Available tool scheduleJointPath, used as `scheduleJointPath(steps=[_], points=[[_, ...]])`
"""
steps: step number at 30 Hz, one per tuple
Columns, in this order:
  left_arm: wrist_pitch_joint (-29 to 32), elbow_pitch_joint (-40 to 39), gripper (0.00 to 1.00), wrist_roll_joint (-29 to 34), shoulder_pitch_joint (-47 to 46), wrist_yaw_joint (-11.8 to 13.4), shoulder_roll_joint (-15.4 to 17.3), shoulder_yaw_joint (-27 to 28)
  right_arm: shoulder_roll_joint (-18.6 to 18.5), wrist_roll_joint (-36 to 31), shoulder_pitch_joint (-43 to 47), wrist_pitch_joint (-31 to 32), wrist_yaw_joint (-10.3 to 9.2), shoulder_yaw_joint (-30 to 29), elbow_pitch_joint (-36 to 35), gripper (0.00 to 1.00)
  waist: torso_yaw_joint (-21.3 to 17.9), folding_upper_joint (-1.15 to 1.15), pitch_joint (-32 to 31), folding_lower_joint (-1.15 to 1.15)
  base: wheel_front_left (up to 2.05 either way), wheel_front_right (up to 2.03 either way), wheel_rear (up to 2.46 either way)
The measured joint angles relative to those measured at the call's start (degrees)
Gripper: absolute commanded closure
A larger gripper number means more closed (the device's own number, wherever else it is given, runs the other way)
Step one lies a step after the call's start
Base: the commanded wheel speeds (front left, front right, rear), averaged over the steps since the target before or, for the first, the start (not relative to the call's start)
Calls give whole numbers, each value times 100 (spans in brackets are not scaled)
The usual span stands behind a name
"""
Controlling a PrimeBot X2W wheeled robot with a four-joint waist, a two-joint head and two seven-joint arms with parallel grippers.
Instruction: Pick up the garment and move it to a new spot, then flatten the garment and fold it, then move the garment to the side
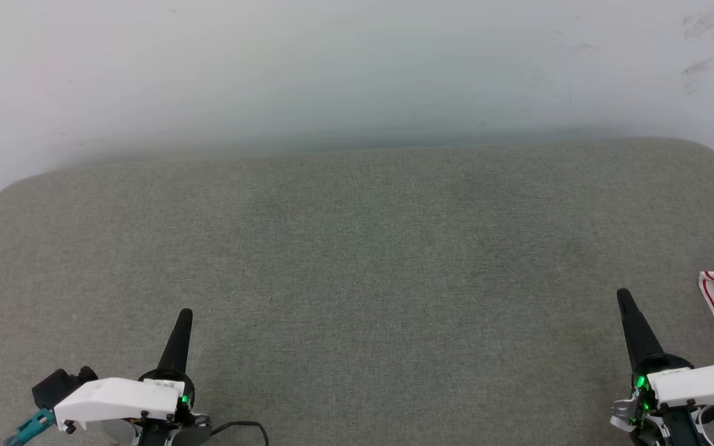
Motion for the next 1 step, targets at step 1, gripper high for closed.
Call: scheduleJointPath(steps=[1], points=[[19,4,100,-51,-4,-1,1,4,2,45,-6,13,0,-3,4,100,2,0,0,0,0,0,0]])
